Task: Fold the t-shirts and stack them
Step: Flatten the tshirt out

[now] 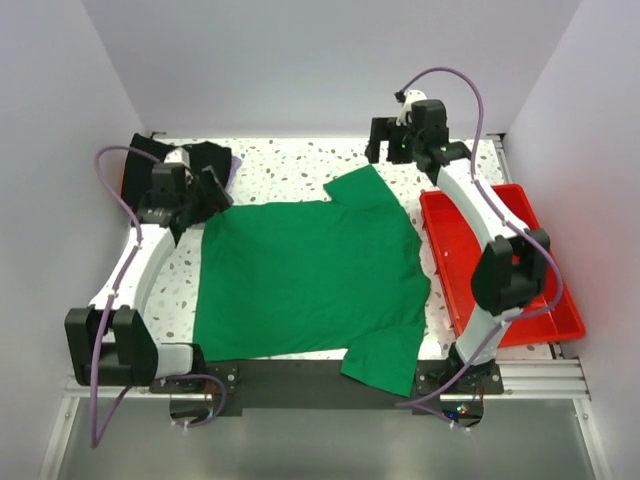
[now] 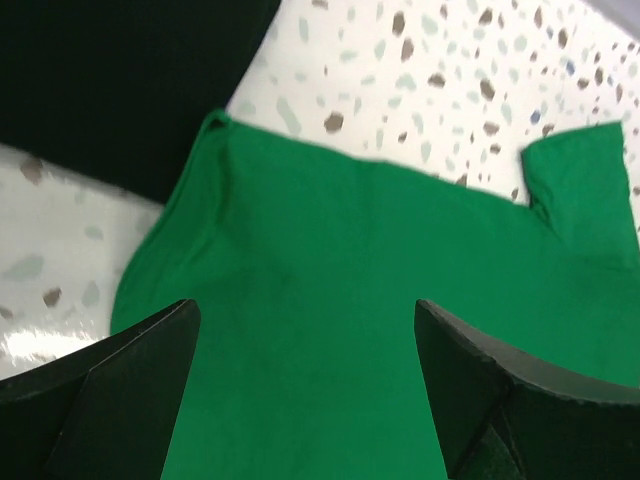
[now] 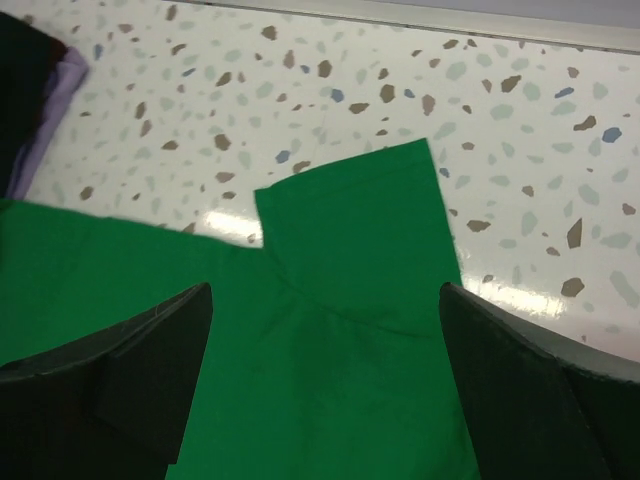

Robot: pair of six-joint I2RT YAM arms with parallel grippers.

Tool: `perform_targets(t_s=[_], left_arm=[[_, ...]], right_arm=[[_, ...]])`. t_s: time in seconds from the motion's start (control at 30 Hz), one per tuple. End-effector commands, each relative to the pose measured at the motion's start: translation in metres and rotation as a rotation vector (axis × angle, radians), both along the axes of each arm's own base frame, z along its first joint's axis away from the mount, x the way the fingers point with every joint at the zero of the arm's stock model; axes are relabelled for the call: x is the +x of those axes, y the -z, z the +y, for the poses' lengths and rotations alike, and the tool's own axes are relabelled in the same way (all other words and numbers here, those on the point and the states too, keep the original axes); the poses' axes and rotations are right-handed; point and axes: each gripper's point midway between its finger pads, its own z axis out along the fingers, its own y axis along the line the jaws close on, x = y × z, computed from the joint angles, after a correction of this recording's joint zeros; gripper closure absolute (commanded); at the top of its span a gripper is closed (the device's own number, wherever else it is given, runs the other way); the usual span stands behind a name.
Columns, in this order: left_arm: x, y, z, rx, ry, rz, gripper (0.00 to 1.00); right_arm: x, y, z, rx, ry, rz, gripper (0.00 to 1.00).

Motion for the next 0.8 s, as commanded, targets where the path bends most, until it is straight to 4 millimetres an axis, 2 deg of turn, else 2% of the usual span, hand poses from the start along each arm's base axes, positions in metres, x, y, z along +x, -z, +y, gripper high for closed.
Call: perform_targets(t_s=[0.0, 0.03, 0.07, 0.1, 0.17, 0.2, 0.27, 0.37, 0.47, 0.57, 0.6, 0.77], left_arm=[[-0.031, 0.025, -0.012, -0.041, -0.020, 0.063, 0.07], [-0.045, 0.038, -0.015, -0.044, -0.017, 0.097, 0.07], [-0.051, 0.044, -0.016, -0.047, -0.018, 0.110, 0.07], [-0.057, 0.049, -0.017, -0.054, -0.023, 0.125, 0.07], [-0.071, 0.061, -0.019, -0.056, -0.019, 0.154, 0.07], [-0.074, 0.064, -0.019, -0.051, -0.024, 0.159, 0.07], [-0.085, 0.071, -0.022, -0.039, -0.018, 0.180, 0.07], [-0.093, 0.078, -0.024, -0.038, -0.015, 0.192, 0.07], [-0.097, 0.084, -0.037, -0.053, 0.024, 0.197, 0.07], [-0.100, 0.092, -0.039, -0.022, 0.032, 0.218, 0.07], [-0.101, 0.099, -0.035, 0.004, 0.014, 0.230, 0.07], [-0.103, 0.124, -0.028, 0.059, 0.020, 0.282, 0.06]], right_arm=[[-0.043, -0.028, 0.029, 0.029, -0.080, -0.058, 0.01], [-0.055, -0.034, 0.034, 0.033, -0.094, -0.065, 0.01], [-0.066, -0.028, 0.045, 0.030, -0.118, -0.046, 0.01], [-0.079, -0.013, 0.047, 0.029, -0.122, -0.001, 0.01], [-0.096, -0.007, 0.055, 0.045, -0.134, 0.026, 0.01], [-0.107, 0.010, 0.054, 0.058, -0.116, 0.076, 0.01], [-0.123, 0.029, 0.051, 0.079, -0.095, 0.121, 0.01], [-0.137, 0.047, 0.044, 0.084, -0.074, 0.152, 0.01], [-0.160, 0.088, 0.034, 0.054, -0.053, 0.252, 0.01], [-0.171, 0.106, 0.031, 0.044, -0.056, 0.306, 0.01], [-0.176, 0.116, 0.029, 0.036, -0.054, 0.331, 0.01], [-0.178, 0.131, 0.027, 0.022, -0.045, 0.351, 0.01]])
